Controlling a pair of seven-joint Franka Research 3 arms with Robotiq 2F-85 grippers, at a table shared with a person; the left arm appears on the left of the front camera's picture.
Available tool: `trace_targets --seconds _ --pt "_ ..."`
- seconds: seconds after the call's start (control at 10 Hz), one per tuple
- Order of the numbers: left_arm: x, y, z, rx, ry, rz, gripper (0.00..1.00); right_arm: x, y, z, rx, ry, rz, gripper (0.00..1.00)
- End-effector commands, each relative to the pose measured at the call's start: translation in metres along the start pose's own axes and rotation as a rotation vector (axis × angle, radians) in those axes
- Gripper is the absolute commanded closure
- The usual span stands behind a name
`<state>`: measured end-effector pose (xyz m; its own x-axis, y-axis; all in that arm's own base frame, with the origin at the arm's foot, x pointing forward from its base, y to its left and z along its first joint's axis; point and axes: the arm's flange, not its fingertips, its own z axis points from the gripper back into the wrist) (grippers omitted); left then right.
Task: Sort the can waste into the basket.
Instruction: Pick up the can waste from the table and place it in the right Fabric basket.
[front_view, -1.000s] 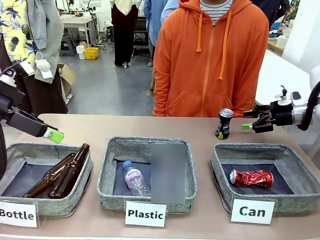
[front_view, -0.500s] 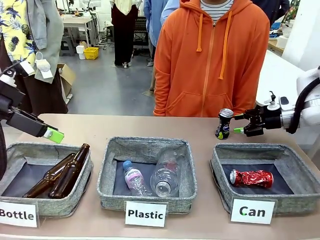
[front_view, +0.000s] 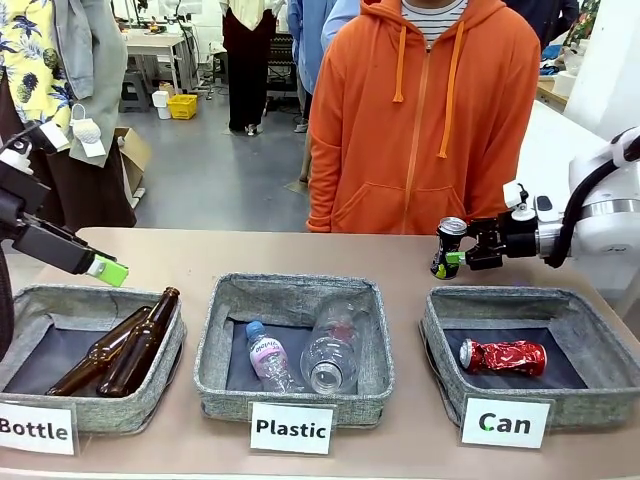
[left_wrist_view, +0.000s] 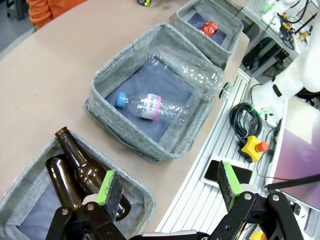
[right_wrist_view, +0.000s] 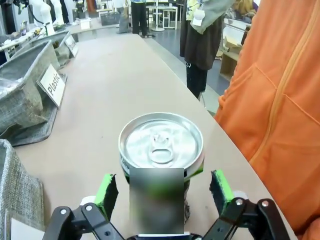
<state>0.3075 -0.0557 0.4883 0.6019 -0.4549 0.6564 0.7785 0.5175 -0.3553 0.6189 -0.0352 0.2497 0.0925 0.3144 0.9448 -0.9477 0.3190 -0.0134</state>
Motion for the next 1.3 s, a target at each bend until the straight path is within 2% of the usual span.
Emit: trace_targets --seconds 0.0,0.3,0.4,0.6,0.7,0.8,0.9,1.0,1.2 --pt "-0.003 0.001 -0.002 -0.007 -0.019 -0.016 0.0 0.005 -0.007 -0.004 0.006 -0.046 -0.05 0.0" --pt "-0.003 0.001 -0.002 -0.007 -0.019 -0.016 0.0 0.006 -0.005 -0.005 0.061 -0.078 -0.087 0.87" --pt "-0.003 0.001 -0.002 -0.007 -0.019 -0.016 0.0 0.007 -0.004 -0.006 0.073 -0.083 -0.09 1.0" --pt "-0.003 0.001 -0.002 -0.007 -0.019 -0.016 0.0 0.013 0.0 -0.01 0.065 -0.064 -0.076 1.0" --pt "-0.003 0.001 -0.002 -0.007 -0.019 -0.016 0.0 0.022 0.006 -0.005 0.073 -0.063 -0.066 0.96" --pt "-0.003 0.001 -0.002 -0.007 -0.019 -0.016 0.0 0.041 0.016 0.004 0.046 -0.052 -0.057 1.0" --pt "-0.003 0.001 -0.002 -0.007 -0.019 -0.016 0.0 0.069 0.032 0.015 0.035 -0.006 -0.044 1.0" --pt "-0.003 0.001 -0.002 -0.007 -0.019 -0.016 0.0 0.102 0.052 0.032 0.083 0.036 -0.06 1.0" --pt "-0.003 0.001 -0.002 -0.007 -0.019 -0.016 0.0 0.159 0.087 0.074 0.06 0.283 -0.152 1.0"
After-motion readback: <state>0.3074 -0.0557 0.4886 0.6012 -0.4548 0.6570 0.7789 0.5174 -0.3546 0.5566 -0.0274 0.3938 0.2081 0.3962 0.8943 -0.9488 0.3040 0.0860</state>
